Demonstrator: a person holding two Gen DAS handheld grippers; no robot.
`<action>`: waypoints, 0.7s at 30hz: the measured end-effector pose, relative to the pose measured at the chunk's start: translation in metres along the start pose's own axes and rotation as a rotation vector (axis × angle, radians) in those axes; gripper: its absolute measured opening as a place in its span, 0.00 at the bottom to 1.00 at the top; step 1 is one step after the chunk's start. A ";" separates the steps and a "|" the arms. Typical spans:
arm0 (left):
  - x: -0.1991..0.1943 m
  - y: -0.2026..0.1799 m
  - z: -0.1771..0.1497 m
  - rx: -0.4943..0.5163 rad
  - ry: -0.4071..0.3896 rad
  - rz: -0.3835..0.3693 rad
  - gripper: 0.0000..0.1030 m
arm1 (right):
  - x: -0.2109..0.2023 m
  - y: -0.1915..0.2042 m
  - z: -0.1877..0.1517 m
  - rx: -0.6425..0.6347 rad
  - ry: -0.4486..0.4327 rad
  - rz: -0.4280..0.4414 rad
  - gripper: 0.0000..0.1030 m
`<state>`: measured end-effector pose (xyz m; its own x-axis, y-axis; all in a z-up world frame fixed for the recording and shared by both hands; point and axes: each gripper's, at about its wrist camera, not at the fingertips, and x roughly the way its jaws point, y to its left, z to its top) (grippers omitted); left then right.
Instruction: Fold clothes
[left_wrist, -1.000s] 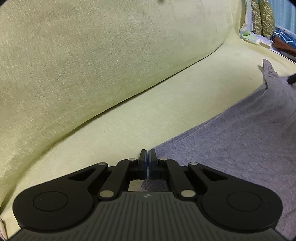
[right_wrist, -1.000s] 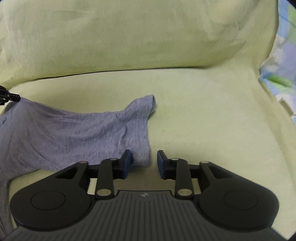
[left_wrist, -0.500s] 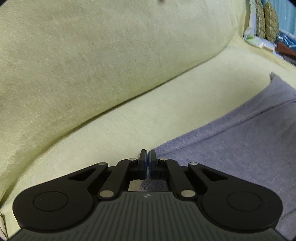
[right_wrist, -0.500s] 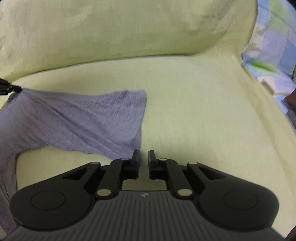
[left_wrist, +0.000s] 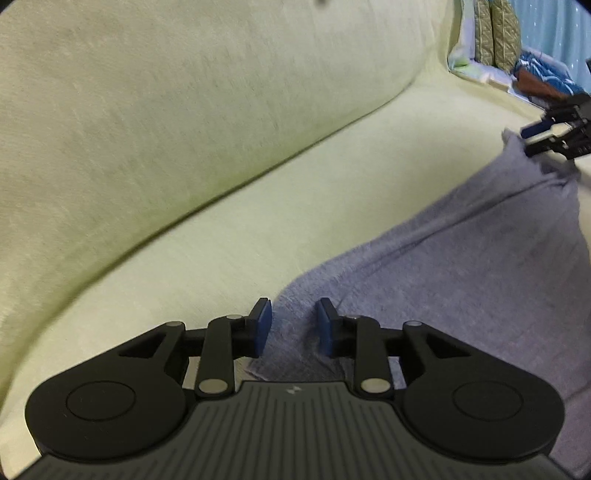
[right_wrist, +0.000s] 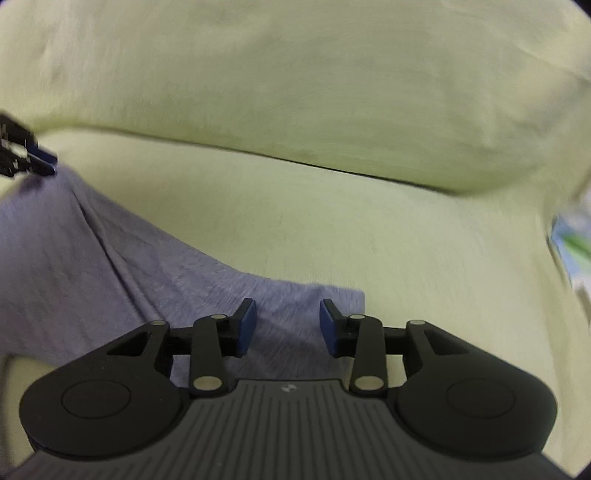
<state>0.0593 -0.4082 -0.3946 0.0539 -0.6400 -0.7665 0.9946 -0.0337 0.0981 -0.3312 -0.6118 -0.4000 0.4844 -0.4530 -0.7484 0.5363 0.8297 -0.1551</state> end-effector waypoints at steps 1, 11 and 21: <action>0.000 0.001 0.001 -0.010 -0.005 0.005 0.03 | 0.006 -0.001 0.002 -0.005 0.022 -0.009 0.09; -0.013 0.001 -0.002 -0.036 -0.045 0.129 0.03 | -0.029 -0.025 0.004 0.159 -0.110 -0.087 0.27; -0.034 -0.116 0.032 0.174 -0.117 -0.122 0.21 | -0.091 -0.028 -0.075 0.163 -0.045 0.023 0.34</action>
<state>-0.0605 -0.4074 -0.3592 -0.0865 -0.7072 -0.7017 0.9623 -0.2415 0.1248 -0.4424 -0.5693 -0.3762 0.5259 -0.4518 -0.7206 0.6279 0.7777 -0.0294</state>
